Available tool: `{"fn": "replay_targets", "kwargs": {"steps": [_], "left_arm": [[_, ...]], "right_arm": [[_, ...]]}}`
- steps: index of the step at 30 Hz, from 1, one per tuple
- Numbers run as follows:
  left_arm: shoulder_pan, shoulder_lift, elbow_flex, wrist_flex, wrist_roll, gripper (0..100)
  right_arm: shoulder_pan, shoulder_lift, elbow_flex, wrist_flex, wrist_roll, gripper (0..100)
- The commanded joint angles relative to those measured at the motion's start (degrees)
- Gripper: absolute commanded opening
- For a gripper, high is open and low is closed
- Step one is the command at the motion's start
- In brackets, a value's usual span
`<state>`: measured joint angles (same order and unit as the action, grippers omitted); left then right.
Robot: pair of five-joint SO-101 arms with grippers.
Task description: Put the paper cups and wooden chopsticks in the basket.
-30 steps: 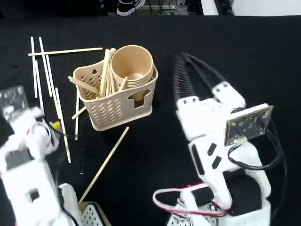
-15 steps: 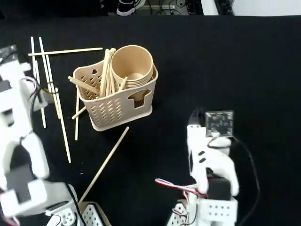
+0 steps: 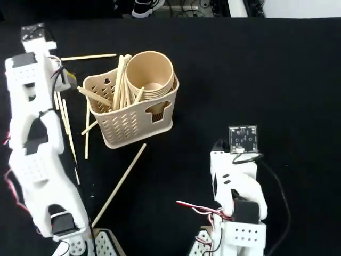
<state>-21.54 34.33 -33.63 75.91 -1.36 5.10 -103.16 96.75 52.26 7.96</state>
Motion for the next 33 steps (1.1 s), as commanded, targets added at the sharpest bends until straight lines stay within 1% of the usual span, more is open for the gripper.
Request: {"fn": "replay_targets", "kwargs": {"steps": [1,7,10,12,16,17,20,23,26,33], "left_arm": [[0.1,11.3,-20.3,4.5,2.5,26],[-2.1,28.9,-40.5,8.9,6.8,26],[-2.2,34.9,-49.3,12.6,6.7,25],[-2.2,38.1,-53.8,15.0,6.7,21],[-2.5,42.8,-59.5,17.1,6.8,6],[-2.8,43.3,-60.3,17.1,6.9,3],[-3.2,44.0,-61.7,17.9,7.0,3],[-2.9,42.5,-61.7,21.0,6.7,3],[-1.5,38.3,-61.7,25.0,6.6,3],[-0.9,28.3,-60.9,25.2,7.0,3]], "right_arm": [[0.4,-1.3,0.0,0.3,0.4,1.2],[0.4,-1.3,0.0,0.4,0.4,1.2],[0.4,-1.3,0.0,0.4,0.4,1.2],[0.4,-1.3,0.0,0.4,0.4,1.2],[0.4,-1.3,0.0,0.4,0.4,1.2],[0.4,-1.3,0.0,0.4,0.4,1.2],[0.4,-1.3,0.0,0.4,0.4,1.2],[0.4,-1.3,0.0,0.4,0.4,1.2],[0.4,-1.3,0.0,0.5,0.4,1.2],[0.4,-1.3,0.0,0.5,0.4,1.2]]}}
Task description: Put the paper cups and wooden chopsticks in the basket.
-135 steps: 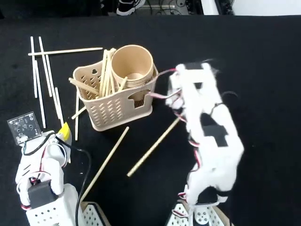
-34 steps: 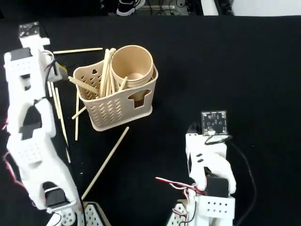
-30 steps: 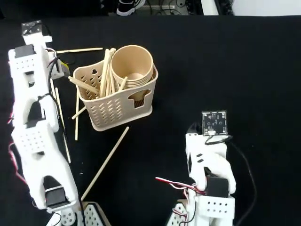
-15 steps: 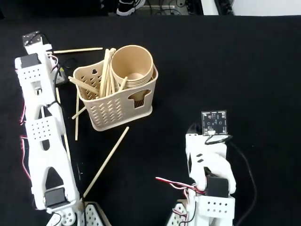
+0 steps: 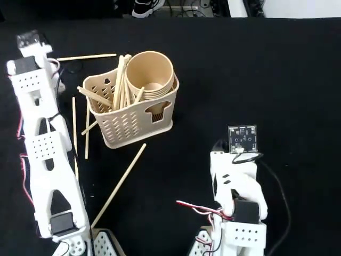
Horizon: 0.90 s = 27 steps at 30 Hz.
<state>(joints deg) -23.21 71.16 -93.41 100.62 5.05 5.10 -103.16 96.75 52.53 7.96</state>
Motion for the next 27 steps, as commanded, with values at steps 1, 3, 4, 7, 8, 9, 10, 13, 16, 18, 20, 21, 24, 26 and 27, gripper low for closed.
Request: {"fn": "replay_targets", "kwargs": {"steps": [1,3,4,7,8,9,10,13,16,18,20,21,24,26,27], "left_arm": [[0.8,-10.4,0.0,0.5,0.6,3],[0.8,-15.6,4.4,0.6,0.7,3],[0.9,-18.7,7.8,0.6,0.7,3],[2.1,-30.6,20.5,0.6,0.7,3],[2.5,-35.0,25.2,0.5,0.7,3],[3.3,-39.7,29.6,0.5,0.7,3],[4.1,-44.4,33.7,0.5,0.7,3],[6.4,-57.7,44.5,-0.2,0.7,3],[8.0,-69.2,54.2,-3.0,0.7,3],[8.6,-76.7,61.1,-6.2,0.7,3],[9.3,-83.7,68.4,-10.5,0.7,3],[9.7,-87.6,72.4,-12.8,0.7,3],[11.4,-100.0,85.1,-21.0,0.7,3],[12.7,-109.3,93.8,-27.4,0.7,3],[13.5,-114.1,98.3,-30.9,0.7,3]], "right_arm": [[0.4,-1.3,0.0,0.3,0.4,1.2],[0.4,-1.3,0.0,0.3,0.4,1.2],[0.4,-1.3,0.0,0.3,0.4,1.2],[0.4,-1.3,0.0,0.3,0.4,1.2],[0.4,-1.3,0.0,0.3,0.4,1.2],[0.4,-1.3,0.0,0.3,0.4,1.2],[0.4,-1.3,0.0,0.3,0.4,1.2],[0.4,-1.3,0.0,0.3,0.4,1.2],[0.4,-1.3,0.0,0.3,0.4,1.2],[0.4,-1.3,0.0,0.3,0.4,1.2],[0.4,-1.3,0.0,0.3,0.4,1.2],[0.4,-1.3,0.0,0.3,0.4,1.2],[0.4,-1.3,0.0,0.3,0.4,1.2],[0.4,-1.3,0.0,0.3,0.4,1.2],[0.4,-1.3,0.0,0.3,0.4,1.2]]}}
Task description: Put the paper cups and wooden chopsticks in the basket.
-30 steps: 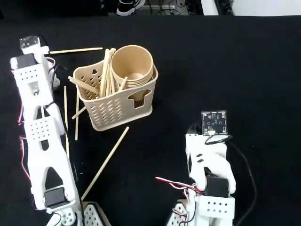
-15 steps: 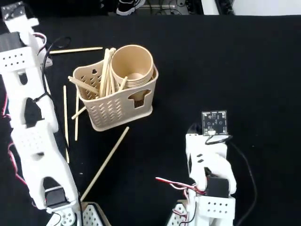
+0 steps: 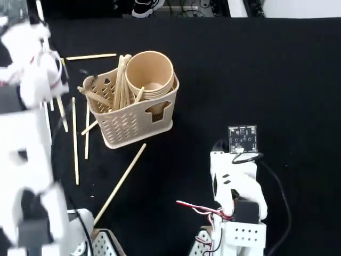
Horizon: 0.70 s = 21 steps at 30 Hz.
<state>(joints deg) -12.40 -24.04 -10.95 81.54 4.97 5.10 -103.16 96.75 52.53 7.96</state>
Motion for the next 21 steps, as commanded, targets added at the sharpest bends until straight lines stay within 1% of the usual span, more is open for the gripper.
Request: {"fn": "replay_targets", "kwargs": {"steps": [1,6,9,11,13,17,21], "left_arm": [[3.6,-23.6,20.4,-15.6,0.8,3],[9.7,-44.3,42.2,-38.0,0.8,3],[13.7,-53.7,53.9,-51.3,0.8,3],[15.8,-58.7,59.4,-57.9,0.7,3],[17.1,-61.9,62.5,-60.4,0.4,3],[18.4,-62.8,66.3,-58.5,0.7,3],[18.2,-62.8,73.6,-60.0,0.6,3]], "right_arm": [[0.4,-1.3,0.0,0.3,0.4,1.2],[0.4,-1.3,0.0,0.3,0.4,1.2],[0.4,-1.3,0.0,0.3,0.4,1.2],[0.4,-1.3,0.0,0.3,0.4,1.2],[0.4,-1.3,0.0,0.3,0.4,1.2],[0.4,-1.3,0.0,0.3,0.4,1.2],[0.4,-1.3,0.0,0.3,0.4,1.2]]}}
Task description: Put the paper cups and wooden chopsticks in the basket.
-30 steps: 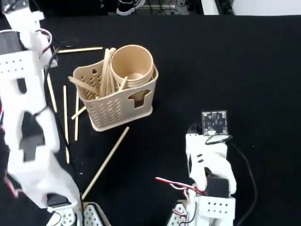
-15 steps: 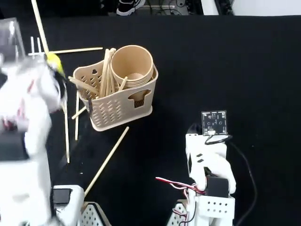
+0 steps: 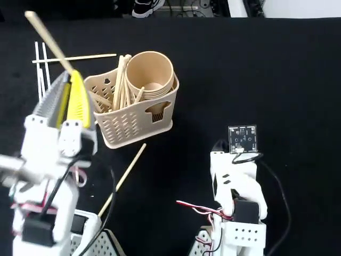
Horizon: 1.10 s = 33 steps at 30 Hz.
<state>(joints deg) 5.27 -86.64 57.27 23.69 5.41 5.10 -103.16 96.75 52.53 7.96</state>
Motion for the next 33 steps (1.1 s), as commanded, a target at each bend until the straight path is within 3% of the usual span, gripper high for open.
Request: {"fn": "replay_targets", "kwargs": {"steps": [1,6,10,12,16,21,27,33], "left_arm": [[0.8,-0.2,7.5,-3.3,0.2,3],[0.5,-0.2,14.5,-7.4,-0.1,5],[0.4,-0.3,10.3,2.7,0.4,20],[-0.7,-0.2,6.3,7.4,2.4,19],[-3.6,-0.2,4.2,7.5,6.8,18],[-6.2,-0.2,3.9,7.9,6.7,18],[-16.4,2.6,-5.7,16.9,6.7,18],[-27.6,26.4,-23.4,32.9,4.3,18]], "right_arm": [[0.4,-1.3,0.0,0.3,0.4,1.2],[0.4,-1.3,0.0,0.3,0.4,1.2],[0.4,-1.3,0.0,0.3,0.4,1.2],[0.4,-1.3,0.0,0.3,0.4,1.2],[0.4,-1.3,0.0,0.3,0.4,1.2],[0.4,-1.3,0.0,0.3,0.4,1.2],[0.4,-1.2,0.0,0.4,0.5,1.2],[0.3,-0.8,-1.8,3.9,5.6,1.2]]}}
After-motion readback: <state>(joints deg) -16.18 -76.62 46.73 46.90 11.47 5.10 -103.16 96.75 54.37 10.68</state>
